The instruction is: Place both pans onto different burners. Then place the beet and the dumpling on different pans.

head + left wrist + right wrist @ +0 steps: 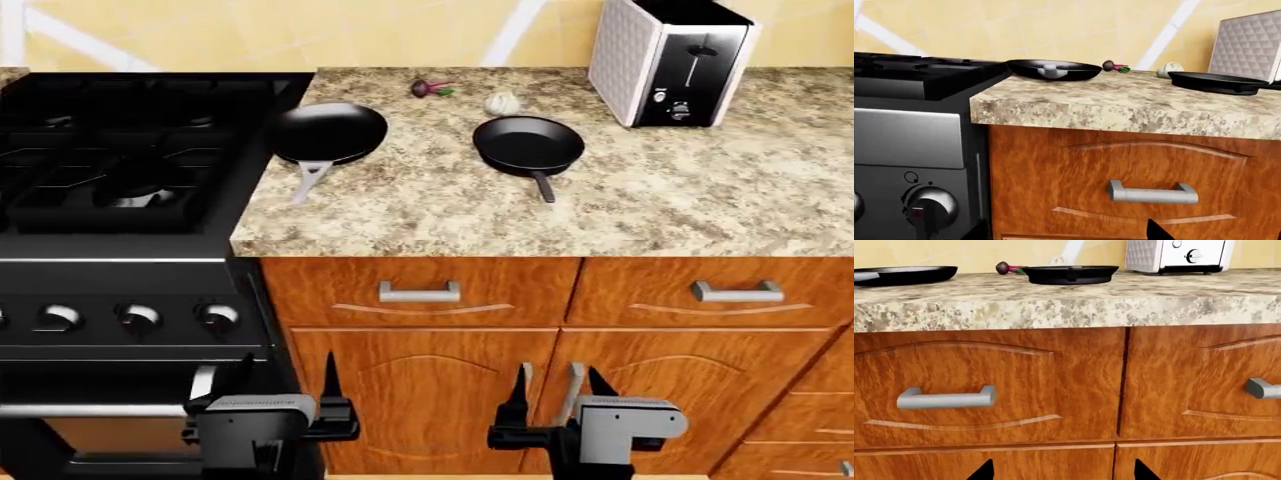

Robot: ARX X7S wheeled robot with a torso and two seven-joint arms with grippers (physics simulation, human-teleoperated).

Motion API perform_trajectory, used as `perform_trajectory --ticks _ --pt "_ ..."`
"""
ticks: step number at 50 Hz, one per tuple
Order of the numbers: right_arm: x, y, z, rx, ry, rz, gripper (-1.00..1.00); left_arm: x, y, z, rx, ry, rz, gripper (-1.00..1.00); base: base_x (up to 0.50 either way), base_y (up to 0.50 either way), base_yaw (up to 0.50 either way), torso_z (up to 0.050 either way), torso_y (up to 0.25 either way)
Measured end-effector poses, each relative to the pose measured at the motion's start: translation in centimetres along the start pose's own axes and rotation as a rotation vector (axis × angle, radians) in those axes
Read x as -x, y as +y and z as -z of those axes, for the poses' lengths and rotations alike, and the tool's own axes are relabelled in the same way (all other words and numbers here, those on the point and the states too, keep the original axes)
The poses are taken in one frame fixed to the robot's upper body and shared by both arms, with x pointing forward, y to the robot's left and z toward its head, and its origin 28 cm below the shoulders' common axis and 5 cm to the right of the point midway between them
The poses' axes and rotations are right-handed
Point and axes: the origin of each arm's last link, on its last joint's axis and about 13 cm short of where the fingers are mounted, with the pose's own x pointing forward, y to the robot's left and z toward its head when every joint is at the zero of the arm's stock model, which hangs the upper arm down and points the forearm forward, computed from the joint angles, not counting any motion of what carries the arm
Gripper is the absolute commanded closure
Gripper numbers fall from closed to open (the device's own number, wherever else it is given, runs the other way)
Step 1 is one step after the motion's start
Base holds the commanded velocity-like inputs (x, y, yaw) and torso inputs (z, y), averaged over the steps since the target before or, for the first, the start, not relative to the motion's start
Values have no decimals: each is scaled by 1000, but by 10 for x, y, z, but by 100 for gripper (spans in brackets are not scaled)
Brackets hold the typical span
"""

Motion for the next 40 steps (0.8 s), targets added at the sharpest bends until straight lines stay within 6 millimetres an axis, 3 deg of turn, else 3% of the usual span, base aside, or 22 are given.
perform_trajectory --ticks 5,11,18,40 --pt "0 0 0 0 1 2 -100 -1 1 -2 5 0 -7 -100 0 -500 0 0 0" --pt "-1 -1 -1 11 5 11 -100 -2 3 -6 2 2 -22 -100 0 -16 0 0 0" --pt "-3 -5 -16 49 9 25 -100 -8 14 -29 6 40 -39 -100 0 0 0 0 0" --pt "0 -26 -164 167 -95 -24 -100 -6 36 -166 -42 50 60 -100 64 0 0 0 0"
